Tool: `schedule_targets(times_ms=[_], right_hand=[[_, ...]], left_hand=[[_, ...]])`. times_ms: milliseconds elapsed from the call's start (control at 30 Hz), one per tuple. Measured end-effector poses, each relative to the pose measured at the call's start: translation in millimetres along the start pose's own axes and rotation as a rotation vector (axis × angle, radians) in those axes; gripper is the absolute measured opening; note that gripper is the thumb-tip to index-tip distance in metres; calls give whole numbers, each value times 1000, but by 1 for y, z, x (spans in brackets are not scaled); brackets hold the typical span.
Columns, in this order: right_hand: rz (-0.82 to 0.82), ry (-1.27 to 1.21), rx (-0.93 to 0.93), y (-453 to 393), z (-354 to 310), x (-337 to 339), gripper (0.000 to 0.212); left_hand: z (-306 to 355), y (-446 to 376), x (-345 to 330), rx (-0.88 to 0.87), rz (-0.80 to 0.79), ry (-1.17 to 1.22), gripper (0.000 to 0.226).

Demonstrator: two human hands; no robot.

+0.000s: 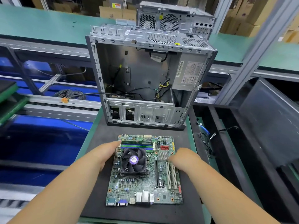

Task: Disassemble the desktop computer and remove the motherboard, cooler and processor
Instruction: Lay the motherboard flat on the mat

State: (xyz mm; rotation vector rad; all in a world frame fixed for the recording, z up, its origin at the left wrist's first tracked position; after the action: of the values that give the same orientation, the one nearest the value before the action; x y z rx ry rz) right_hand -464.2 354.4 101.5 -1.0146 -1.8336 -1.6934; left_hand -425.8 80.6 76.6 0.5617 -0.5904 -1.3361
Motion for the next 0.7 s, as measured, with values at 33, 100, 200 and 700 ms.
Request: schedule_targets(times_ms=[33, 100, 200, 700], right_hand=[[51, -22, 20, -1, -1, 2, 18], [182, -164, 123, -6, -3, 1, 17], [258, -406, 272, -14, -16, -5, 14], [249, -554, 112, -55, -48, -25, 49]], left_hand=[[2, -1, 4, -30, 41, -9, 64], [6, -3, 9, -115, 116, -43, 46], [7, -8, 10, -195, 146, -60, 17], [2, -44, 5, -136, 193, -123, 22]])
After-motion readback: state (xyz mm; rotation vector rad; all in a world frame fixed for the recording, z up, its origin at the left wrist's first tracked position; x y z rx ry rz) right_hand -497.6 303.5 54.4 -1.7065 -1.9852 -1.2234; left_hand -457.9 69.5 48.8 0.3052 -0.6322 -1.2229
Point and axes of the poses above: each hand's wrist, its own y-axis away from the middle knuckle, its own x-axis out of the back of the hand, z = x × y, the point moved 1 cm from there along -y, towards the middle knuckle, and after that the axes turned 9 degrees about -z, right-handed, at the moved point
